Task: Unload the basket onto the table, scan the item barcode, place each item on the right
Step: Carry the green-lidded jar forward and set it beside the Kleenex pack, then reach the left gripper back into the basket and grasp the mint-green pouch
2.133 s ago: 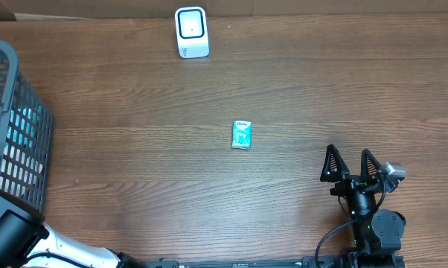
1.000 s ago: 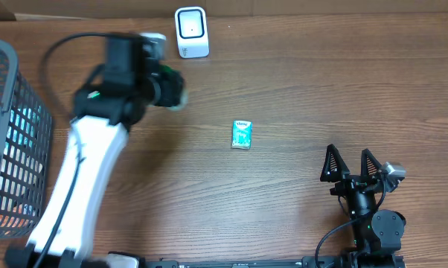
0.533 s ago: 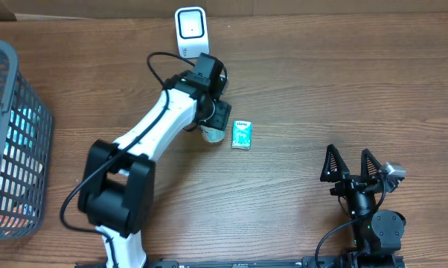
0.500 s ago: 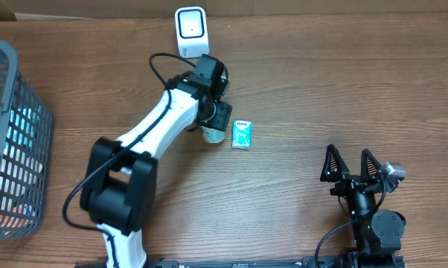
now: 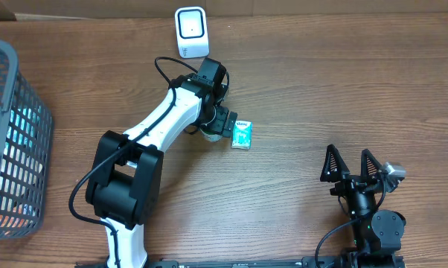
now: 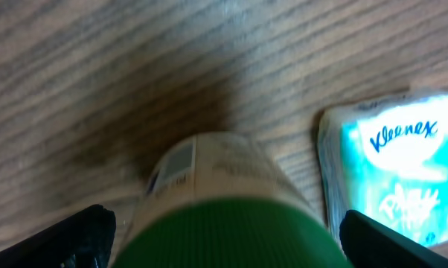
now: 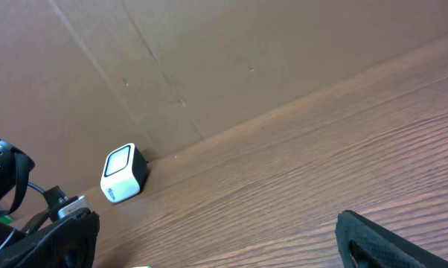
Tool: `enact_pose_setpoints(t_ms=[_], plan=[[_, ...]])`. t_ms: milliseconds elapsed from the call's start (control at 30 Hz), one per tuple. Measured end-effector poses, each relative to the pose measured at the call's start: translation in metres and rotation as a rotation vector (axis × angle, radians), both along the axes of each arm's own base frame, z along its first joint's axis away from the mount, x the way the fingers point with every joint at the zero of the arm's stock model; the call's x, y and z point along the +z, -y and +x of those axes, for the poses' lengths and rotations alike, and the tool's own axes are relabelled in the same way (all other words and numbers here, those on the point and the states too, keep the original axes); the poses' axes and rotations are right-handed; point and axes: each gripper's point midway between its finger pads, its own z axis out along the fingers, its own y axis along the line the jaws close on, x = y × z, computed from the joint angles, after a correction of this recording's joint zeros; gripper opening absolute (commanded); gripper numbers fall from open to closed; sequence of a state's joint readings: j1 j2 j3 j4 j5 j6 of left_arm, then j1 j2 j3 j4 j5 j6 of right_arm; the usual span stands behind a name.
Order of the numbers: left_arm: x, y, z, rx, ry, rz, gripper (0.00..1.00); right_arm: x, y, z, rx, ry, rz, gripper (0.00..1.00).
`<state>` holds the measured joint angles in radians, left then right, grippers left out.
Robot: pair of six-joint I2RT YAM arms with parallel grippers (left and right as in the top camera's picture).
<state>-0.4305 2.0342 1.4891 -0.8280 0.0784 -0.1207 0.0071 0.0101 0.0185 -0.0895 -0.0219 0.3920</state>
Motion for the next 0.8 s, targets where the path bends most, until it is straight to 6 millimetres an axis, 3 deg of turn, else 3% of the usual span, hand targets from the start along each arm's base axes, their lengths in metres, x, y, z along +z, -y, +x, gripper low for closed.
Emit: enact_pose_setpoints(t_ms=[100,233,300,400,467,533,700,800], plan=[[0.02,0.002,0.005,0.0,0.009,-0.003,1.0,0.0,0.0,0.0,0.0,0.0,0.0,1.0],[0.076,0.006,0.019,-0.001,0.092,-0.025,1.0,0.0,0.0,0.0,-0.001,0.001,0.0,1.0],[0.124,0.008,0.025,-0.003,0.174,-0.055,1.0,0.0,0.0,0.0,-0.001,0.0,0.0,1.0],[0.183,-0.002,0.019,0.005,0.245,-0.081,1.0,0.0,0.0,0.0,0.0,0.0,0.0,1.0],[0.224,-0.02,0.009,0.034,0.285,-0.094,1.0,0.0,0.0,0.0,0.0,0.0,0.0,1.0],[0.246,-0.038,-0.001,0.065,0.297,-0.094,1.0,0.0,0.0,0.0,0.0,0.0,0.0,1.0],[0.276,-0.078,-0.017,0.142,0.316,-0.084,0.96,0.0,0.0,0.0,0.0,0.0,0.0,1.0],[0.297,-0.134,-0.017,0.311,0.363,-0.09,0.92,0.0,0.0,0.0,0.0,0.0,0.0,1.0]])
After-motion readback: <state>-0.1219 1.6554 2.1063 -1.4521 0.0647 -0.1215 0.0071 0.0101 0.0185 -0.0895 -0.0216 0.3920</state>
